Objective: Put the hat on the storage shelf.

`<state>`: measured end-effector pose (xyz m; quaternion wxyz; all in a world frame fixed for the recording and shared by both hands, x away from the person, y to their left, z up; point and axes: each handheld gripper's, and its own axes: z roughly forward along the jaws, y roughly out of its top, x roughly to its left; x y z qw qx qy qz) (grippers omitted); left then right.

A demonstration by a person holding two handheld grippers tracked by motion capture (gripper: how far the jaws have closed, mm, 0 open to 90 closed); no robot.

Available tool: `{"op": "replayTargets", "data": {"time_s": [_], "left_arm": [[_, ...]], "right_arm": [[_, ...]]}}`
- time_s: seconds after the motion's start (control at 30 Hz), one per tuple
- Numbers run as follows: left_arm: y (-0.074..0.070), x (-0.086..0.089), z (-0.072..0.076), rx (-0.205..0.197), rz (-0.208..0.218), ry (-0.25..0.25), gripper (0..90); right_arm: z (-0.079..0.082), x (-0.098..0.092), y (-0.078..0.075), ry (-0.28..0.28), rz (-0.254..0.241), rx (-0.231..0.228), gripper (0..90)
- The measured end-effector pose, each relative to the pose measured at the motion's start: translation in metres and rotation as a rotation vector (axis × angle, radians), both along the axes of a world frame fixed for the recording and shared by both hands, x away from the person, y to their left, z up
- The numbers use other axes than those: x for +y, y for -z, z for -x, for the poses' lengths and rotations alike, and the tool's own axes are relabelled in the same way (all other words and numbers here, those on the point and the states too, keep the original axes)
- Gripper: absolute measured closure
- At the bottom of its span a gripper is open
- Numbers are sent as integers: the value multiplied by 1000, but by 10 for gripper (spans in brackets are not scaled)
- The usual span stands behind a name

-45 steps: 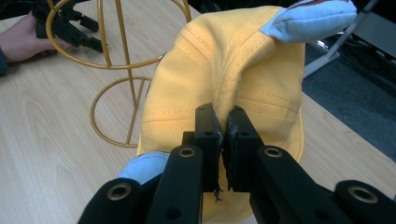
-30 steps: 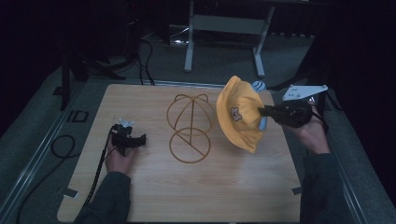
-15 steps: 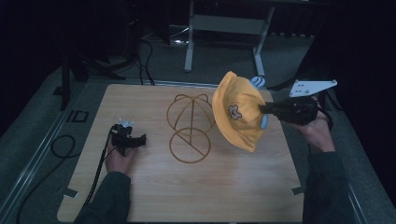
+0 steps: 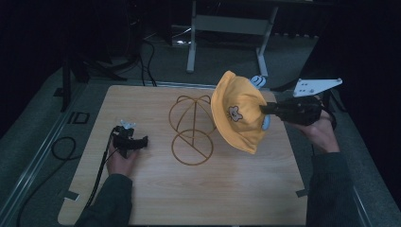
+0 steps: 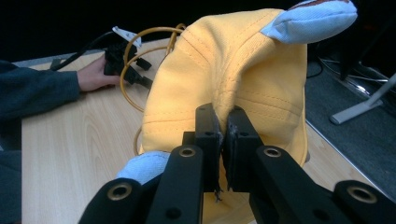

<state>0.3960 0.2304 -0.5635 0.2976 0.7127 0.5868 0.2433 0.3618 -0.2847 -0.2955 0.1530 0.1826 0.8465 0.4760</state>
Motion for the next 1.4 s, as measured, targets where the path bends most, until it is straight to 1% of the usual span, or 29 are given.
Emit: {"op": "replayTargets", "data": {"time_s": [0.23,0.43,0.6,0.9,0.97,1.13,1.4], "left_arm": [[0,0,0,0,0,0,146],[0,0,0,0,0,0,146],[0,0,0,0,0,0,146],[0,0,0,0,0,0,146],[0,0,0,1,-1,1,146],[0,0,0,1,-1,1,146],[0,0,0,0,0,0,146]], "right_arm": [[0,4,-3,-20,-20,-8,858],[0,7,-7,-39,-46,-13,859],[-2,15,-9,-51,-55,-25,860],[-12,33,-8,-62,-61,-18,860],[-14,37,-9,-64,-57,-18,860],[-21,50,-9,-69,-53,-3,860],[-36,73,-6,-58,-16,21,859]]}}
